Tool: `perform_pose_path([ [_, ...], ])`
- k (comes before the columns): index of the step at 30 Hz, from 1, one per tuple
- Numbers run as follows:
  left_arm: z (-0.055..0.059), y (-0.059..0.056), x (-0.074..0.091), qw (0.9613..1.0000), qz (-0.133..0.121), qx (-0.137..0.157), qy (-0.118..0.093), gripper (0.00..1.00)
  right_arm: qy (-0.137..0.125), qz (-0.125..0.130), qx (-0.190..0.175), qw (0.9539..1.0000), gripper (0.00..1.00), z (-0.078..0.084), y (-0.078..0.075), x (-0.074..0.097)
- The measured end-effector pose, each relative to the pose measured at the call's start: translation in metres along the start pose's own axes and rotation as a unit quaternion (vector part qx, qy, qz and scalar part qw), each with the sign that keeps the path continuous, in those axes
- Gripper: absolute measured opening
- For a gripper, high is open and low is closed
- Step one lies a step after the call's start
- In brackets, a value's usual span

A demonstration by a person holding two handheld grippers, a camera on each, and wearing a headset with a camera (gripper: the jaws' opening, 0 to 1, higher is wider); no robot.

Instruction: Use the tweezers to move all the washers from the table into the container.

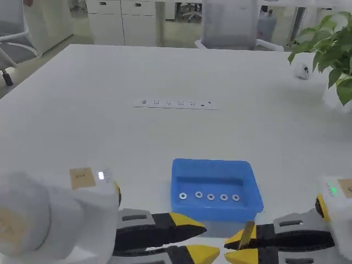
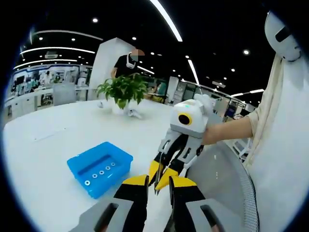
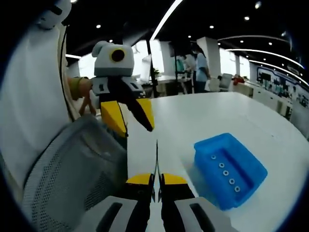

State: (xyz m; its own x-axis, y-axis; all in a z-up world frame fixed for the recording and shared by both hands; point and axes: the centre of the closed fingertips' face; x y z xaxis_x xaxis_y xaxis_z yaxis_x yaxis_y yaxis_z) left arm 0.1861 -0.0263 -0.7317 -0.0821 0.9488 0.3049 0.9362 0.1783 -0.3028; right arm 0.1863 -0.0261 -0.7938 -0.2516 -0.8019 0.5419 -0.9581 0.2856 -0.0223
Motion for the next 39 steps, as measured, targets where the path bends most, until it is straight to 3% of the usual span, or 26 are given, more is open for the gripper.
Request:
perform_pose_path([
  [2, 0.000, 0.000, -0.004, 0.9999, 0.007, -0.010, 0.007, 0.14, 0.003, -0.005, 0.001, 1.0000, 0.03, 0.001, 0.005, -0.002],
  [3, 0.000, -0.004, -0.008, 0.9995, 0.022, -0.019, 0.015, 0.14, 0.004, -0.007, 0.002, 1.0000, 0.03, 0.002, 0.006, -0.003],
  [5, 0.003, -0.003, -0.010, 0.9978, 0.024, -0.047, 0.041, 0.14, 0.008, -0.011, 0.007, 0.9999, 0.03, 0.004, 0.010, -0.004],
  [7, 0.003, -0.003, -0.012, 0.9961, 0.030, -0.063, 0.054, 0.13, 0.017, -0.015, 0.020, 0.9995, 0.03, 0.007, 0.013, -0.005],
  [16, 0.006, -0.005, -0.021, 0.9929, 0.070, -0.064, 0.072, 0.06, 0.039, -0.018, 0.048, 0.9979, 0.03, 0.015, 0.013, -0.009],
  [18, 0.008, -0.002, -0.022, 0.9912, 0.070, -0.076, 0.083, 0.00, 0.044, -0.016, 0.055, 0.9974, 0.03, 0.016, 0.011, -0.010],
  [22, 0.010, 0.004, -0.020, 0.9879, 0.068, -0.102, 0.095, 0.00, 0.049, -0.010, 0.061, 0.9969, 0.03, 0.019, 0.005, -0.014],
  [25, 0.020, 0.013, -0.019, 0.9840, 0.061, -0.115, 0.122, 0.00, 0.064, 0.007, 0.079, 0.9949, 0.04, 0.025, -0.005, -0.018],
  [28, 0.030, 0.019, -0.019, 0.9822, 0.060, -0.112, 0.138, 0.00, 0.083, 0.010, 0.101, 0.9913, 0.04, 0.033, -0.009, -0.024],
  [31, 0.045, 0.027, -0.017, 0.9774, 0.054, -0.118, 0.167, 0.00, 0.102, 0.012, 0.123, 0.9871, 0.05, 0.042, -0.012, -0.030],
  [33, 0.051, 0.030, -0.018, 0.9776, 0.054, -0.110, 0.171, 0.00, 0.110, 0.014, 0.135, 0.9846, 0.05, 0.046, -0.013, -0.033],
  [37, 0.063, 0.038, -0.010, 0.9778, 0.048, -0.093, 0.181, 0.00, 0.101, 0.029, 0.081, 0.9911, 0.08, 0.047, -0.016, -0.037],
  [39, 0.073, 0.041, -0.008, 0.9772, 0.047, -0.086, 0.188, 0.00, 0.082, 0.044, 0.049, 0.9944, 0.15, 0.043, -0.020, -0.036],
])
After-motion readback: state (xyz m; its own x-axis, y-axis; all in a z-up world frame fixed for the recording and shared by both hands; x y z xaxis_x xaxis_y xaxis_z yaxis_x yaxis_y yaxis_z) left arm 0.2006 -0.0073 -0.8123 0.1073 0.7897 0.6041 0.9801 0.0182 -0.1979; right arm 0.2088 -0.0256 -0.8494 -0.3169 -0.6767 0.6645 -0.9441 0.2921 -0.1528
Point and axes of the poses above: the centre of the closed fingertips' face, and the gripper's own axes: x roughly backward along the fingers, y roughly to its left, z roughly out of its underside, and after that the axes turned 13 degrees about z, right-handed
